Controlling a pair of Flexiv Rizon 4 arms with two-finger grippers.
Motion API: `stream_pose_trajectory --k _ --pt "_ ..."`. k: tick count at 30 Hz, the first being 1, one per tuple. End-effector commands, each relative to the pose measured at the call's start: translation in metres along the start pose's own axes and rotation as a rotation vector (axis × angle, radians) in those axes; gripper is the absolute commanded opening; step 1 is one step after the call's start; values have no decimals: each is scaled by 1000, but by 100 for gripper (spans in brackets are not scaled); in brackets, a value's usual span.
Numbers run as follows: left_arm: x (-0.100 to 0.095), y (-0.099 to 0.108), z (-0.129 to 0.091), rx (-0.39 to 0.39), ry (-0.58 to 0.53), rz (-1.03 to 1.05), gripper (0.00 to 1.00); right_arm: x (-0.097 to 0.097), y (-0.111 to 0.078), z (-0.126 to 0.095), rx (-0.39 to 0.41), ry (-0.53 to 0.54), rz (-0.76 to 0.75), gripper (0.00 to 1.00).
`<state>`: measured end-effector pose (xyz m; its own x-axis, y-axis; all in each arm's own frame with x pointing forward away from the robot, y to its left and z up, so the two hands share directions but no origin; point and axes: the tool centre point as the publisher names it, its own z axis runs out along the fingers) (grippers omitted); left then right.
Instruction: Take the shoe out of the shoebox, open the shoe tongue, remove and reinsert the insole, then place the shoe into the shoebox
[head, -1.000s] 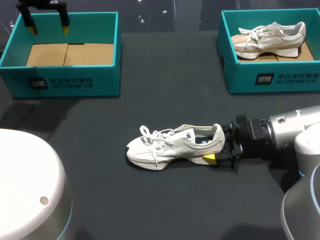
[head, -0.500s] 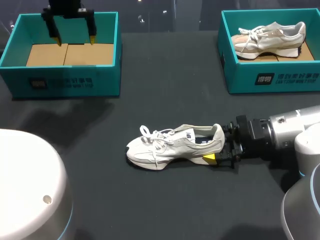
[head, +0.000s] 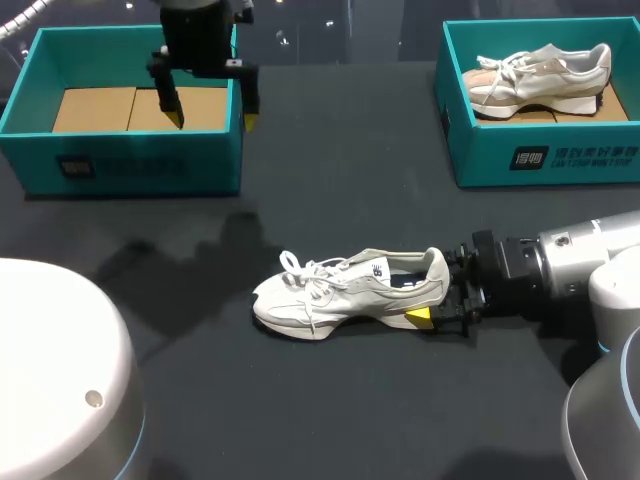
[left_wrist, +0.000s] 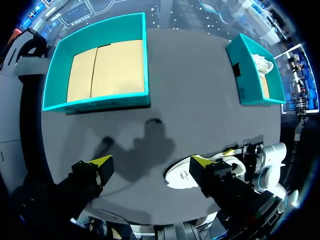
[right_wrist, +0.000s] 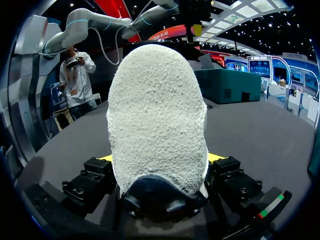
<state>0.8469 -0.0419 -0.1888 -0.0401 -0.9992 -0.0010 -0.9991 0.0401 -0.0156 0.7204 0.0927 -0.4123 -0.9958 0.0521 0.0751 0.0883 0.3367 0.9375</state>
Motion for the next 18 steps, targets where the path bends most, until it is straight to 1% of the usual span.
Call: stream_pose_trajectory --k 1,4,9,11,18 --pt "26 7 3 4 -21 6 100 0 1 1 3 -3 0 0" --pt "44 14 5 -4 -26 11 100 0 1 1 3 -3 0 0" --pt "73 33 14 -52 -48 44 100 0 1 1 3 -3 0 0" --pt "86 41 17 -48 -56 38 100 0 1 1 3 -3 0 0" --pt "86 41 17 -48 -56 38 100 0 1 1 3 -3 0 0"
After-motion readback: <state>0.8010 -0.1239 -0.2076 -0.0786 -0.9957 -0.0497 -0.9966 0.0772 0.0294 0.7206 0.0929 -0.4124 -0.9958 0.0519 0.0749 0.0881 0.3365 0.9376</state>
